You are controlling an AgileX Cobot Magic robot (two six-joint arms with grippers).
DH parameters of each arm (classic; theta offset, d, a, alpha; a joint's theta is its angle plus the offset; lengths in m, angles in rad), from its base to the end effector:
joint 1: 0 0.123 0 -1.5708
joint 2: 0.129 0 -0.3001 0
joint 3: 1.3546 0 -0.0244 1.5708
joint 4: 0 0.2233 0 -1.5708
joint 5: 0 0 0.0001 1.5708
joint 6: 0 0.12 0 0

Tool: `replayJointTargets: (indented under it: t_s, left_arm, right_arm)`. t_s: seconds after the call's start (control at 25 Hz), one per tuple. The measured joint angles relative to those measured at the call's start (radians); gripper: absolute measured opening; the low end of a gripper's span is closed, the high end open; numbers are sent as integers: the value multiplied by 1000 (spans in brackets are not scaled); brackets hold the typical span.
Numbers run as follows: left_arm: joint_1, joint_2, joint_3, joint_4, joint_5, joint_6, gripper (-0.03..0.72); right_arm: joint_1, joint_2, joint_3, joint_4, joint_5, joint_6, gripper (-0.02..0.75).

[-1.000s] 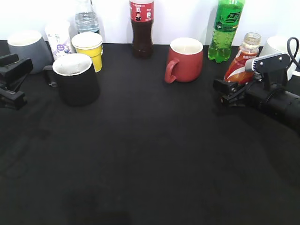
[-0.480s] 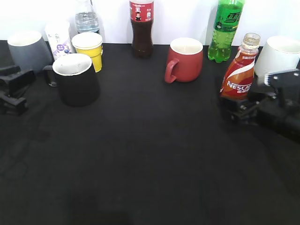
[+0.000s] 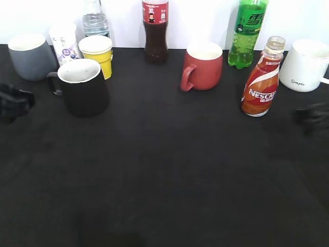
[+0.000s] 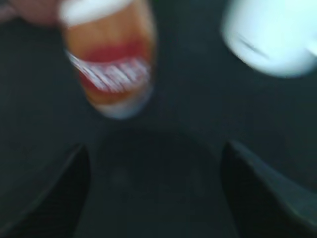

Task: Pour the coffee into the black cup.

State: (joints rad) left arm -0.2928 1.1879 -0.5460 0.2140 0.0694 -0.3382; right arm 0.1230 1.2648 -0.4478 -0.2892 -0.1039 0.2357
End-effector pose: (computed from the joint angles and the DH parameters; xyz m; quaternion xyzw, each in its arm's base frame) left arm 0.2157 -0.0631 0.2466 0.0713 0.8868 -0.0882 0.4480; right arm 0.2246 0.0313 0.2170 -0.0846 0.8873 0.0292 0.4524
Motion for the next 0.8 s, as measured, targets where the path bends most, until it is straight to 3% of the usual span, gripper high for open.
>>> replayJointTargets:
  t_s: [0.08,0.16,0.24,0.32,0.44,0.56,0.72,0.8]
  left_arm:
    - [-12,-40,-103,-85,230,0,342]
    - [-12,-96,-194,-100,420,-1,326]
    - [-12,-191,-234,-104,542,11,314]
    - [-12,-316,-236,-108,657,25,304]
    - [-12,-557,-239,-149,768,161,297]
    - [-13,-724,-220,-155,840,228,292]
    - [-13,-927,-33,-220,908,304,287]
    - [-13,-987,-10,-224,915,316,287]
  right_arm:
    - [1,-154,-89,59,342,14,605]
    - [1,-293,-184,193,596,-68,578]
    - [1,-418,-240,366,732,-245,574]
    - [1,-535,-248,437,842,-315,574]
    - [1,-708,-233,450,994,-327,574]
    - [1,-871,-147,451,1038,-322,574]
    - [1,-1012,-75,403,1113,-285,574]
    - [3,-1040,-74,325,1124,-247,570]
